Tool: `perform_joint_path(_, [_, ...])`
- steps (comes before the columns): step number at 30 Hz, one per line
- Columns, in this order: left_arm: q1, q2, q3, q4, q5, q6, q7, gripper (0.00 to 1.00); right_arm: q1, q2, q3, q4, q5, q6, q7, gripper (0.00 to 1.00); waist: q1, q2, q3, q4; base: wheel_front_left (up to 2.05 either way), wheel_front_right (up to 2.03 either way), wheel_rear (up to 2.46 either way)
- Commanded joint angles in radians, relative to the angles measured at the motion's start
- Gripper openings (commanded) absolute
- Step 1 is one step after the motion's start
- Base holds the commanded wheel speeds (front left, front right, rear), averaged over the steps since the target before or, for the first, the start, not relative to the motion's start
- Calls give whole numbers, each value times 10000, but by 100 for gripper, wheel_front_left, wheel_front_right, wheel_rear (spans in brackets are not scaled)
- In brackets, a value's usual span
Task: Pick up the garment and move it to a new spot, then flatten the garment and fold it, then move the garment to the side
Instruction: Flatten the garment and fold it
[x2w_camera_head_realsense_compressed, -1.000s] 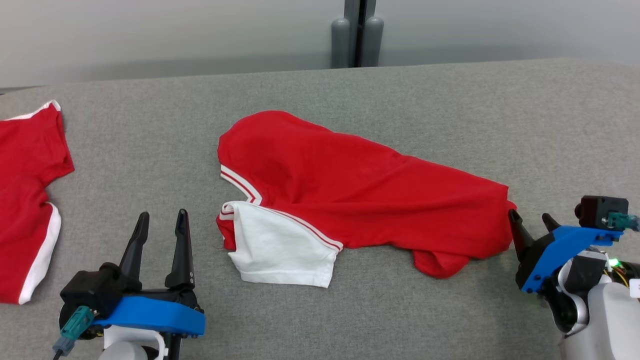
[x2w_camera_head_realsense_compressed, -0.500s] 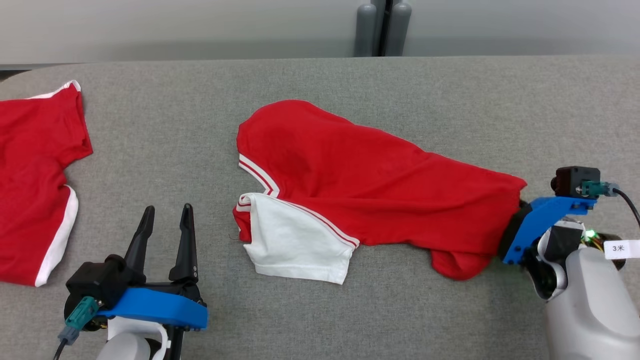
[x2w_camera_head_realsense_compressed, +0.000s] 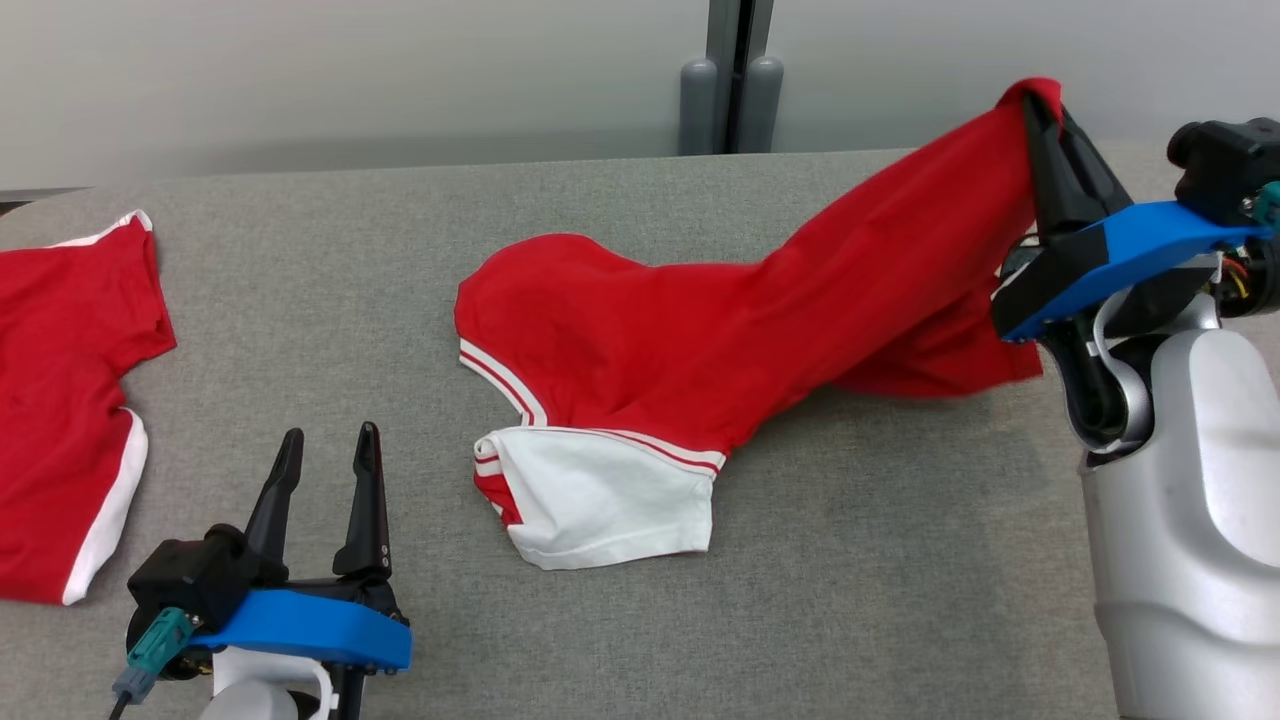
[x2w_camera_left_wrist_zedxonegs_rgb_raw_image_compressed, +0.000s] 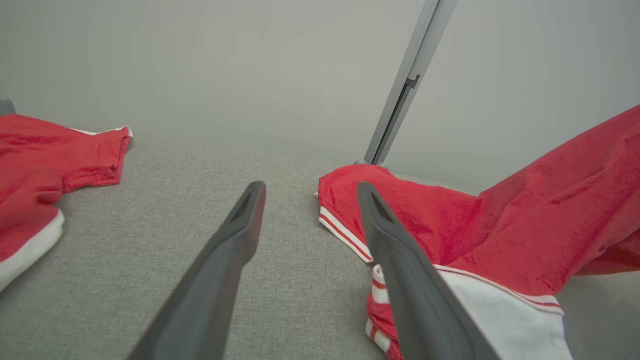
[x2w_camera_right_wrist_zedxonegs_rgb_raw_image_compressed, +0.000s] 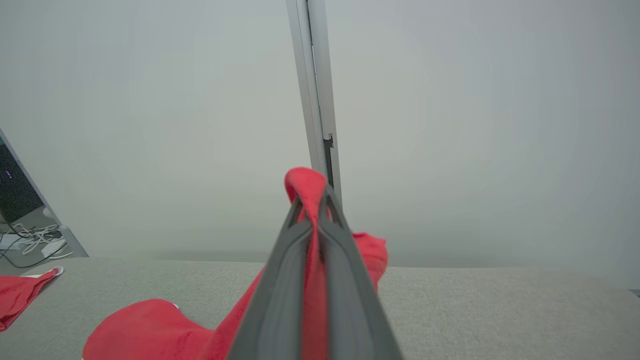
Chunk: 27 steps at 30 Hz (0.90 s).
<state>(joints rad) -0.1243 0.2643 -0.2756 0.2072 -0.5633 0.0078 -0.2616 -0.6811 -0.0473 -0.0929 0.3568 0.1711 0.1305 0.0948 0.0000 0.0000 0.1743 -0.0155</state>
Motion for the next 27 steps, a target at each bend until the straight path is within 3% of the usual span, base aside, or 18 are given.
perform_joint_path(1, [92, -16, 49, -34, 39, -38, -50, 100, 158, -63, -2, -311, 184, 4, -118, 0, 0, 0, -31, -53, 0, 0, 0])
perform_joint_path(9, [241, -28, 234, -181, 48, 28, -50, 100, 2736, -49, -1034, -1283, 1301, 5, 52, 0, 0, 0, 52, -277, 0, 0, 0])
perform_joint_path(15, [116, 63, 262, -209, 96, 51, -43, 100, 4577, -49, -1466, -314, 2206, 7, -420, 0, 0, 0, 197, -597, 0, 0, 0])
perform_joint_path(16, [92, 66, 251, -192, 99, 61, -26, 100, 4748, -46, -1421, -92, 2242, 5, -467, 81, 0, 0, 200, -640, 0, 0, 0])
perform_joint_path(17, [75, 76, 230, -162, 101, 56, 11, 100, 4880, -46, -1380, 105, 2179, 5, -515, 100, 0, 0, 192, -681, 0, 0, 0])
perform_joint_path(21, [79, 64, 203, -65, 85, 86, 30, 100, 5032, -52, -1154, 168, 1545, 5, -915, 100, 0, 0, 118, -808, 0, 0, 0])
perform_joint_path(27, [222, -7, 127, 85, 31, 45, 19, 100, 5137, -49, -988, -1011, -26, 5, -1778, 100, 0, 0, -113, -817, 0, 0, 0])
